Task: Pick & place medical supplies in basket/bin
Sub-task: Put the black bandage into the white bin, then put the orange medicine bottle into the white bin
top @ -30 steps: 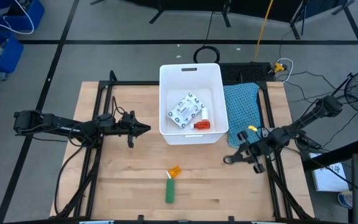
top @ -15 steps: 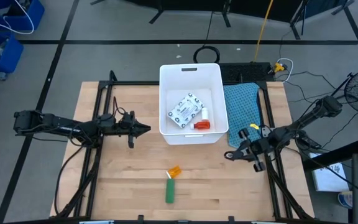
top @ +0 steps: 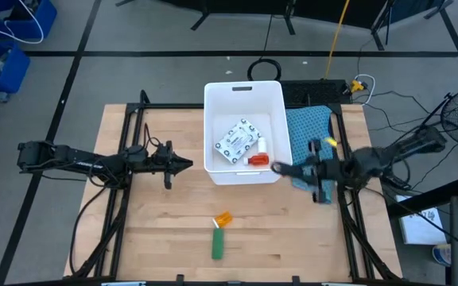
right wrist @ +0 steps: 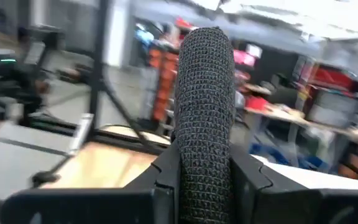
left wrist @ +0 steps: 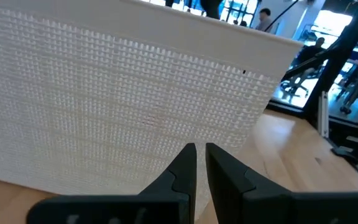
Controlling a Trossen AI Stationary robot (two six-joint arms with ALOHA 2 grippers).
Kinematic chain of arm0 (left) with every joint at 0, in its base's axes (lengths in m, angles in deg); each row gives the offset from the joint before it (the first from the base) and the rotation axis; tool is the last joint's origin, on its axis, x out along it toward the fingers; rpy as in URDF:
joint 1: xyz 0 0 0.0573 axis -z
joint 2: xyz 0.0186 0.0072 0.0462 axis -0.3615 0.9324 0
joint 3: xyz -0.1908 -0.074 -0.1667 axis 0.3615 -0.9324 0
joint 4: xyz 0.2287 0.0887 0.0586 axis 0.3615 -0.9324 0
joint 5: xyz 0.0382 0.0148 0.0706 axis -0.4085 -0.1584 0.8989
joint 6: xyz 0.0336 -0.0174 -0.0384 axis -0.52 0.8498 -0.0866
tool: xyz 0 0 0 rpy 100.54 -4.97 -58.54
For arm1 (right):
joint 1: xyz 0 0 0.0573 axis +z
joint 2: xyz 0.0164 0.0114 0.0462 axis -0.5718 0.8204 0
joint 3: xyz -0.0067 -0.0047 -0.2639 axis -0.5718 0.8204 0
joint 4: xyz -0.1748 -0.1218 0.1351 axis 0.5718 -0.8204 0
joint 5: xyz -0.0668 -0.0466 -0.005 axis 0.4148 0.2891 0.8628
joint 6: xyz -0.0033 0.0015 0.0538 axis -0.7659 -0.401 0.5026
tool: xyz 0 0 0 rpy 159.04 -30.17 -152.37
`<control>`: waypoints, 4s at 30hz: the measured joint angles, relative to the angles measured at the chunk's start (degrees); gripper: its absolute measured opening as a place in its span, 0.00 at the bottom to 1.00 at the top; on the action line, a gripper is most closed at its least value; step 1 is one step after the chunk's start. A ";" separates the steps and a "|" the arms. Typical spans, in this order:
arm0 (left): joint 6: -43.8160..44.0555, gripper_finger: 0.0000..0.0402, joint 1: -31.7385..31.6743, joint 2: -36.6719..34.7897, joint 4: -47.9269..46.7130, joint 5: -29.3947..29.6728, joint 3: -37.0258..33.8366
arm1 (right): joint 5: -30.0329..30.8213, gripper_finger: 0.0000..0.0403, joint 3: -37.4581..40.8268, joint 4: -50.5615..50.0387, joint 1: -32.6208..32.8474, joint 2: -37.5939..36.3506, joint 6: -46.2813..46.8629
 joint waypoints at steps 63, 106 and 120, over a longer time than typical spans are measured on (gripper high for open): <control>-15.80 0.09 -0.05 0.00 -0.65 3.96 0.00 | -26.99 0.15 -32.40 -25.77 -52.28 54.04 -33.99; -17.36 0.09 -0.04 0.00 0.59 3.82 0.00 | -6.09 0.64 -32.27 -23.64 -50.04 54.97 -23.26; -17.49 0.09 -0.06 0.00 -0.96 3.95 -0.02 | -39.11 0.13 -25.32 -26.00 -43.51 22.46 -14.37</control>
